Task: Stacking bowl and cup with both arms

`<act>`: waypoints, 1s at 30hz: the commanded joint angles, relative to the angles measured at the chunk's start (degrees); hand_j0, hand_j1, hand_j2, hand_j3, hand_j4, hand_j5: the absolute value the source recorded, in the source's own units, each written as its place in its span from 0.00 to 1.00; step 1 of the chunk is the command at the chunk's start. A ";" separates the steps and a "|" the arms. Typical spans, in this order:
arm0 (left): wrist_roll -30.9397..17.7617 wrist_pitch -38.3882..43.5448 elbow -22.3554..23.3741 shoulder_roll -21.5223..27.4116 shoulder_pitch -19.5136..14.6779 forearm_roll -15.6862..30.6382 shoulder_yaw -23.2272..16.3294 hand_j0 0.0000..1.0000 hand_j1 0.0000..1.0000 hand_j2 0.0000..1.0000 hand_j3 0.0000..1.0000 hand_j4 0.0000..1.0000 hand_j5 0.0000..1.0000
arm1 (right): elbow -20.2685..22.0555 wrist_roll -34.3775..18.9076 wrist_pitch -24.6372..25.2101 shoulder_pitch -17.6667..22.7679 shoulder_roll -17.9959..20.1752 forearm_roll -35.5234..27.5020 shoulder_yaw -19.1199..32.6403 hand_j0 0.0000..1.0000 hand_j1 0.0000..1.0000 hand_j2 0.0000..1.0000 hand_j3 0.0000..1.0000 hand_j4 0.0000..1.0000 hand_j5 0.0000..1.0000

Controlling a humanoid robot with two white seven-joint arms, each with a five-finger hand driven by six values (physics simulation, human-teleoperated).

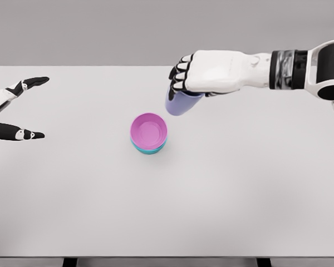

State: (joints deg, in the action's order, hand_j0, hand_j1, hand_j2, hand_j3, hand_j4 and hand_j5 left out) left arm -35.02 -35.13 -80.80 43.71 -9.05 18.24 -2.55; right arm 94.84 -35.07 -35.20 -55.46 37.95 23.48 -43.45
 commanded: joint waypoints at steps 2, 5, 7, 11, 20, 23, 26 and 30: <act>0.02 0.13 0.03 0.06 0.00 0.48 0.00 1.00 1.00 1.00 1.00 1.00 1.00 | 0.52 0.07 0.20 0.09 -1.65 -0.28 -0.85 0.69 0.69 0.69 0.69 0.69 0.69; 0.02 0.13 0.03 0.06 0.00 0.48 0.00 1.00 1.00 1.00 1.00 1.00 1.00 | 2.36 0.07 0.20 0.09 -1.74 -0.28 -1.29 0.69 0.69 0.69 0.69 0.69 0.69; 0.02 0.13 0.03 0.06 0.00 0.48 0.00 1.00 1.00 1.00 1.00 1.00 1.00 | 3.33 0.07 0.20 0.09 -1.74 -0.28 -1.46 0.69 0.69 0.69 0.69 0.69 0.69; 0.02 0.13 -0.06 0.06 0.00 0.48 0.00 1.00 1.00 1.00 1.00 1.00 1.00 | 4.47 0.07 0.20 0.09 -2.62 -0.28 -3.40 0.70 0.70 0.70 0.70 0.70 0.70; 0.02 0.13 -0.06 0.06 0.00 0.48 0.00 1.00 1.00 1.00 1.00 1.00 1.00 | 0.70 0.07 0.20 0.00 -6.22 -0.28 -7.27 0.71 0.71 0.71 0.71 0.71 0.71; 0.02 0.13 0.03 0.06 0.00 0.48 0.00 1.00 1.00 1.00 1.00 1.00 1.00 | -0.97 0.07 0.20 -0.09 -6.84 -0.19 -7.27 0.72 0.72 0.72 0.72 0.72 0.72; 0.02 0.13 -0.06 0.06 0.00 0.48 0.00 1.00 1.00 1.00 1.00 1.00 1.00 | -2.73 0.07 0.20 -0.09 -7.71 -0.19 -7.27 0.72 0.72 0.72 0.72 0.72 0.72; 0.02 0.13 0.03 0.06 0.00 0.48 0.00 1.00 1.00 1.00 1.00 1.00 1.00 | -4.14 0.07 0.20 -0.26 -8.86 -0.01 -7.62 0.73 0.73 0.73 0.73 0.73 0.73</act>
State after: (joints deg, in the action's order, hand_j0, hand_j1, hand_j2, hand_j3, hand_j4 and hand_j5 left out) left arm -35.02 -35.13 -80.77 43.71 -9.05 18.24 -2.55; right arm 91.41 -35.04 -35.17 -55.81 29.66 23.67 -50.99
